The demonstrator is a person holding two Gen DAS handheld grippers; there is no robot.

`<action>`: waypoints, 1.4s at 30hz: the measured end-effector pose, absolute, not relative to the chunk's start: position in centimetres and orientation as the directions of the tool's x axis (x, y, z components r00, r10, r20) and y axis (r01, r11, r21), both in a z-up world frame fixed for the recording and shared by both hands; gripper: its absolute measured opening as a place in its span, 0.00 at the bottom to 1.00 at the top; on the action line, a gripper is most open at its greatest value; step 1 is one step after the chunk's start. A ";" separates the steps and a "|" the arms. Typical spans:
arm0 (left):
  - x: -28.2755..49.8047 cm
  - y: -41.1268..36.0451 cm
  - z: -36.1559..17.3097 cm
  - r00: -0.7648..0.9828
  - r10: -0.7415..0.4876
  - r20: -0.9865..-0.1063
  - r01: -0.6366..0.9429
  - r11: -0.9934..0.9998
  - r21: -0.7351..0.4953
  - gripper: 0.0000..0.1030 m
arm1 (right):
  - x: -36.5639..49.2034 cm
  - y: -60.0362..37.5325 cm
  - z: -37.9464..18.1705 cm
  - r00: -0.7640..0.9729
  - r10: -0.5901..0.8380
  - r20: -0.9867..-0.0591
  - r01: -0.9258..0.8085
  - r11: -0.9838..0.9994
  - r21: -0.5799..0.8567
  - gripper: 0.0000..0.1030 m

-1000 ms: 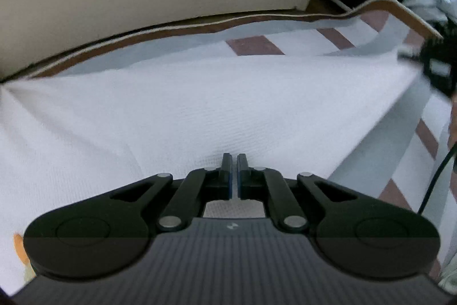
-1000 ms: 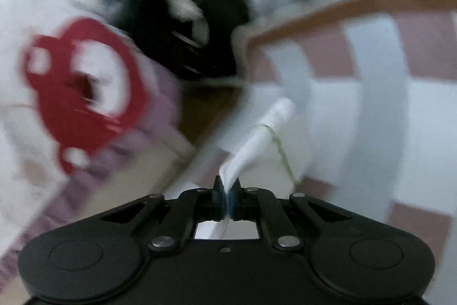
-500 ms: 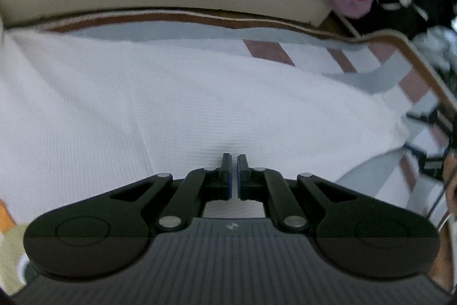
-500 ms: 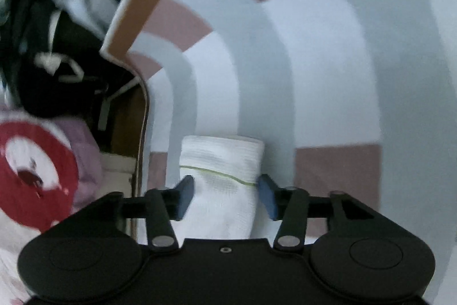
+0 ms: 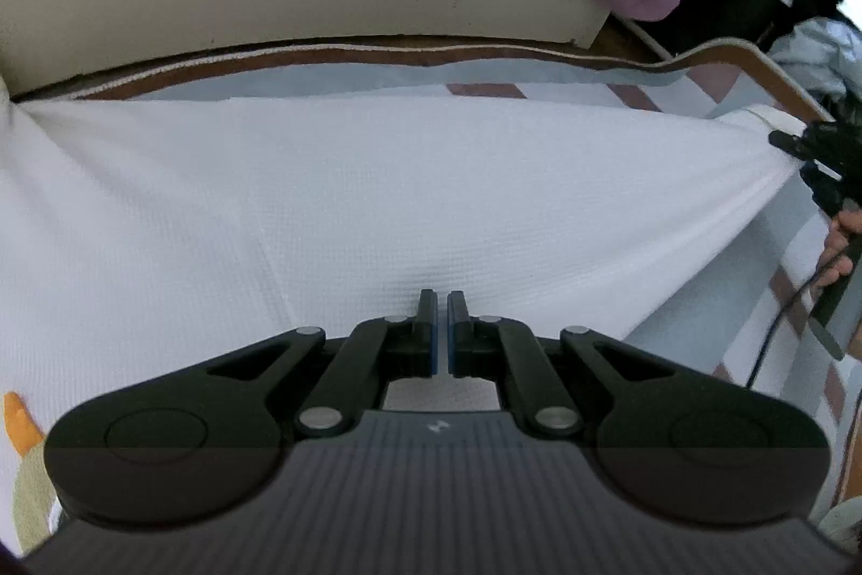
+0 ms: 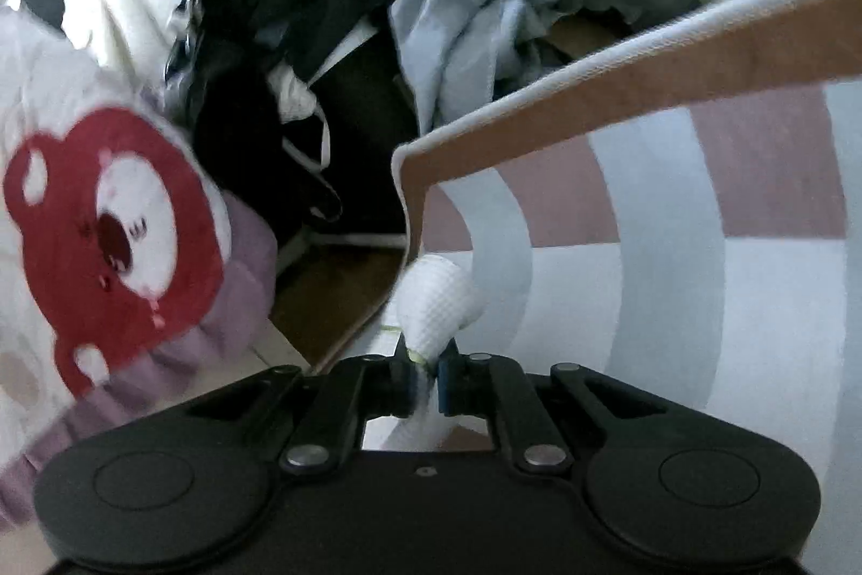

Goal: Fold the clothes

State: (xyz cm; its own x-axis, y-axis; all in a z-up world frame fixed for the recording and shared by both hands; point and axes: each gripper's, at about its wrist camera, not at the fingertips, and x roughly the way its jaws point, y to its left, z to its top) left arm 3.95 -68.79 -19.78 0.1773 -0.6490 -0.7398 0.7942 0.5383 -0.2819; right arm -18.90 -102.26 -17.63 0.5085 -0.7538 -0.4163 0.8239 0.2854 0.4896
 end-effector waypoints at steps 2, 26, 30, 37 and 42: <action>3.9 -68.9 -19.6 0.175 -0.634 -0.753 0.802 0.536 -0.265 0.04 | -18.2 -102.6 -19.2 0.446 -0.744 -0.497 0.863 0.211 0.458 0.09; 8.0 -24.3 -10.3 0.612 -0.198 -0.766 0.244 0.968 -0.055 0.42 | -8.3 -81.7 -5.6 0.884 -0.227 -0.409 0.451 0.647 0.615 0.61; 9.9 -16.0 -7.0 0.717 -0.105 -0.689 0.108 0.993 -0.039 0.42 | -3.5 -70.8 -5.5 0.898 0.096 -0.430 0.205 0.773 0.601 0.61; 16.9 -1.1 -3.7 0.816 -0.001 -0.578 -0.128 0.975 -0.182 0.54 | 0.8 -48.8 -6.0 0.682 0.570 -0.459 -0.321 0.797 0.512 0.23; 23.7 6.0 -6.0 0.776 0.022 -0.630 -0.197 0.958 -0.209 0.62 | 5.1 -36.4 -8.1 0.608 0.600 -0.520 -0.380 0.795 0.472 0.26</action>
